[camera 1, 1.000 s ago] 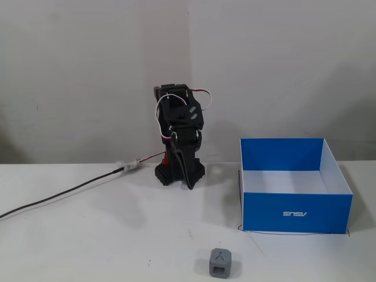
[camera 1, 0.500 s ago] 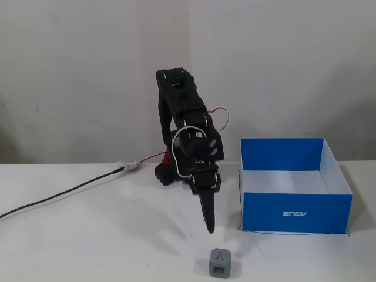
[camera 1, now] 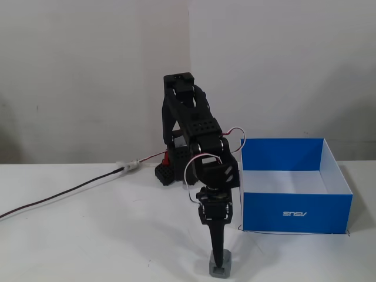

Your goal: Pick the gray block and keep it in the box.

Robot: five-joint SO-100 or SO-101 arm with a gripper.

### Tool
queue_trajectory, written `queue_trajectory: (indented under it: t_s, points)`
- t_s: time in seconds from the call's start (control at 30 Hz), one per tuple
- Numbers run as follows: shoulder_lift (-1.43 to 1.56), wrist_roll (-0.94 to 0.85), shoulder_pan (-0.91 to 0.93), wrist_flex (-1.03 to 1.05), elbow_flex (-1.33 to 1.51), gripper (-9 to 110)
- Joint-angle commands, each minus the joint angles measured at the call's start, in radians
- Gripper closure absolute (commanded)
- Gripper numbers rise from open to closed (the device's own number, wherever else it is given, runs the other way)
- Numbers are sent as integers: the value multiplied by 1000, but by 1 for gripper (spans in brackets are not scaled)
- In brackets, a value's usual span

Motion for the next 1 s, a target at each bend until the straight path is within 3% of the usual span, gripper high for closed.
queue_trajectory:
  t_s: [0.0,0.17,0.23,0.27,0.43,0.7,0.97]
  points:
    - [11,14,-14,8,-77,73]
    - [-75,23,-8,18,-120,77]
    - [-78,23,-8,20,-129,99]
    - [-78,23,-8,20,-135,101]
    - [-61,20,9,75,-176,101]
    - [373,6,-8,291,-190,101]
    - [669,5,-252,336,-98,101]
